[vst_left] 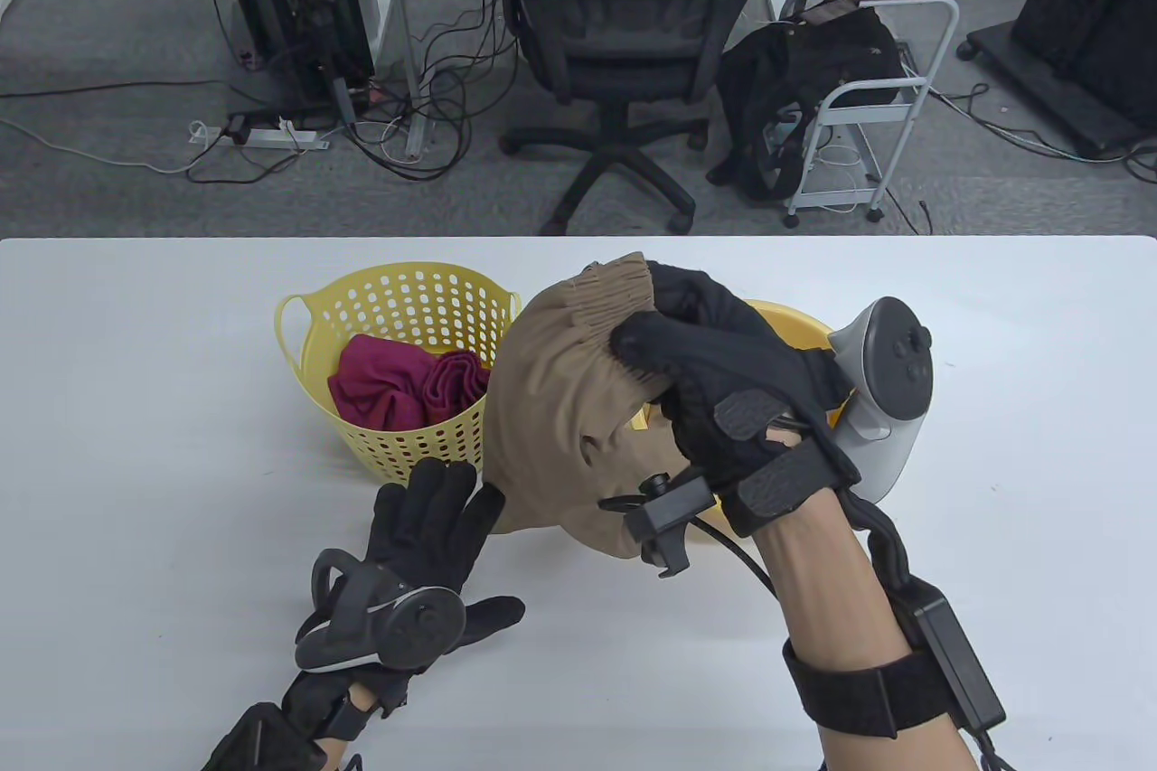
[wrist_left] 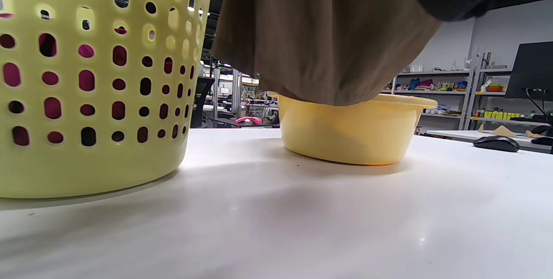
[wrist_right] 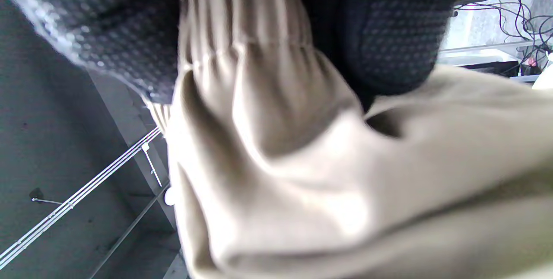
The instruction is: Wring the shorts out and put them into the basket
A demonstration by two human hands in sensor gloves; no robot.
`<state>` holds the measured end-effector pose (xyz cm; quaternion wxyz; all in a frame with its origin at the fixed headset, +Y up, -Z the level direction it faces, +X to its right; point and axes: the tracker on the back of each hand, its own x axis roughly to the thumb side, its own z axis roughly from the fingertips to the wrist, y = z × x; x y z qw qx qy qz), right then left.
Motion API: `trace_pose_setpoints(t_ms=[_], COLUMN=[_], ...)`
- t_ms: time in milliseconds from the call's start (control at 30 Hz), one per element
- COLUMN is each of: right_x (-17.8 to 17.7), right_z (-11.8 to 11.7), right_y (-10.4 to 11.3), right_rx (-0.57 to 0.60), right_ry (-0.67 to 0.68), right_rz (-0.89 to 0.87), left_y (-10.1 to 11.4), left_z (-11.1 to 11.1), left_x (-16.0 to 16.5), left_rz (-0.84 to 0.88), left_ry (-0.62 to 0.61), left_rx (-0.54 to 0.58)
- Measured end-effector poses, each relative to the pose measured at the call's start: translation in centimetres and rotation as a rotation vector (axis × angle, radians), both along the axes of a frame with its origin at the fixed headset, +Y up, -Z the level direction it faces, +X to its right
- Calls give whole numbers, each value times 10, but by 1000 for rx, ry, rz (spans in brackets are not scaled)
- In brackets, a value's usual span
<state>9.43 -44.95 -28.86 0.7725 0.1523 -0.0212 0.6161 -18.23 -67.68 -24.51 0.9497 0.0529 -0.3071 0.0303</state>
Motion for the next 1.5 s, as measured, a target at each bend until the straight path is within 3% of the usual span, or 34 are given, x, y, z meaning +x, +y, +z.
trace_pose_setpoints(t_ms=[467, 900, 1333, 1500], right_x=[6, 13, -11, -19], right_z=[0, -3, -6, -10], right_y=[0, -4, -5, -7], right_rx=[-12, -47, -53, -61], right_ry=[-4, 21, 97, 115], right_rz=[-14, -27, -66, -91], left_y=[-2, -15, -26, -26], left_z=[0, -9, -37, -44], left_x=[1, 18, 39, 46], left_rz=[23, 173, 600, 683], left_ry=[-17, -51, -75, -58], left_rx=[-27, -169, -451, -485])
